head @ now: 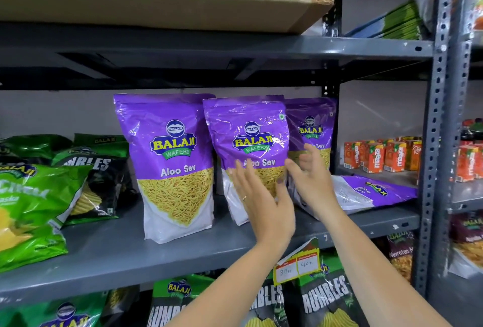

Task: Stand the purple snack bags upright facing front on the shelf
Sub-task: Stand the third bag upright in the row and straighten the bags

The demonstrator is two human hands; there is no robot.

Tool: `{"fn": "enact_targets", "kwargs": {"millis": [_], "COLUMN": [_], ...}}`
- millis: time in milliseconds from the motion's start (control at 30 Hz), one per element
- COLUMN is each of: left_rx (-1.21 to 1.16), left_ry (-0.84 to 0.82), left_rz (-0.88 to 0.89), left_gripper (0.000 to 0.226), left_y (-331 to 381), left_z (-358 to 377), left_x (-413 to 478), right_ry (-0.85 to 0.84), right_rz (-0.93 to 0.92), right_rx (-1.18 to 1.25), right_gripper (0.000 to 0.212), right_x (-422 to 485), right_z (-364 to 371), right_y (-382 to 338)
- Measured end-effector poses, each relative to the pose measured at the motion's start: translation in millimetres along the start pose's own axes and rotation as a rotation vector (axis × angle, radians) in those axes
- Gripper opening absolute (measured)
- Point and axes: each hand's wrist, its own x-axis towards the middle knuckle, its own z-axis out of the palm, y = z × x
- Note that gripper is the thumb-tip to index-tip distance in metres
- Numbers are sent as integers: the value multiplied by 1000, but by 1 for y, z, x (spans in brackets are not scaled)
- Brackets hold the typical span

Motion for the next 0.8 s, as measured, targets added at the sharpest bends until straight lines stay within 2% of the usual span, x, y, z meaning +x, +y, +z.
{"fn": "enact_targets", "kwargs": {"millis": [67, 167, 300, 433, 500, 633, 700, 800], "left_rx": [-66, -86, 136, 345, 408, 624, 724, 655], "left_ry": [-115, -386, -665, -818, -855, -1033, -1111, -1126], "left_rz": [142, 141, 9, 23, 5, -125, -148, -204], "left_gripper": [59, 49, 41, 30, 27, 50, 51, 46], "left_y": [11, 32, 44, 31, 24, 3, -2, 8], "left_z": [4, 25, 85, 133, 145, 166, 175, 173], "left_x": [5, 27, 57, 78, 84, 86, 87, 83], "right_ry": [107, 228, 122, 44, 16, 51, 77, 142], "right_rz": [-39, 28, 284, 361, 405, 469, 473, 477], "right_rx": [-106, -301, -556, -703, -691, -513, -504, -459], "right_gripper": [47, 31, 29, 40, 44, 46, 46, 46], "right_x": [-1, -4, -2, 8, 13, 20, 21, 20], "right_z": [-26, -73, -108, -116, -118, -118, -117, -114], "right_y": [-4, 8, 39, 64, 71, 80, 85, 83]}}
